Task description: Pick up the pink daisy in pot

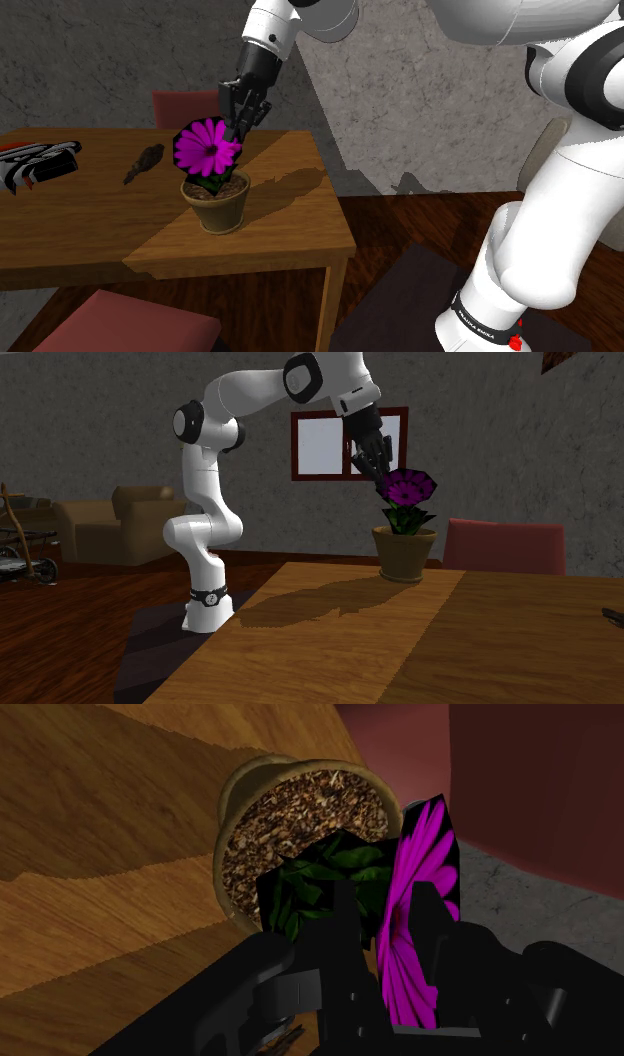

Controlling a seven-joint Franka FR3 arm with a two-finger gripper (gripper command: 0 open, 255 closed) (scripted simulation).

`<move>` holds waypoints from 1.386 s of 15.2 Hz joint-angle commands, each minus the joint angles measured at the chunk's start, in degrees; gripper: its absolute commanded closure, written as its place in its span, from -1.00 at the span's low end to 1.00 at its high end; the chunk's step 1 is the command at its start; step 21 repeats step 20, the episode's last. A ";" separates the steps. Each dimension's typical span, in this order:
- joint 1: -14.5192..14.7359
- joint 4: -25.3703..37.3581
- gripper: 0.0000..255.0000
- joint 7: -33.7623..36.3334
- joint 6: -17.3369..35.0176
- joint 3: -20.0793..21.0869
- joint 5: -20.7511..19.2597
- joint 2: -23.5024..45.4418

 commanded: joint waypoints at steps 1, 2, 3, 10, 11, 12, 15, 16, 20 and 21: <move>0.01 -0.05 1.00 -0.01 0.01 0.02 0.00 0.04; 0.02 0.03 1.00 0.02 -0.01 0.02 -0.01 0.08; -0.04 -0.17 1.00 -0.14 -0.03 -0.06 0.04 -0.07; -0.15 6.67 1.00 2.06 -5.10 -0.18 -0.68 1.29; -0.16 7.73 1.00 2.39 -5.84 -0.19 -0.78 1.55; -0.17 8.82 1.00 2.72 -6.59 -0.20 -0.87 1.82; -0.19 12.22 1.00 3.72 -8.87 -0.22 -1.16 2.75; -0.19 13.41 1.00 4.07 -9.65 -0.22 -1.25 3.10; -0.18 16.07 1.00 4.83 -11.35 -0.21 -1.46 3.91; -0.18 16.07 1.00 4.83 -11.35 -0.21 -1.46 3.91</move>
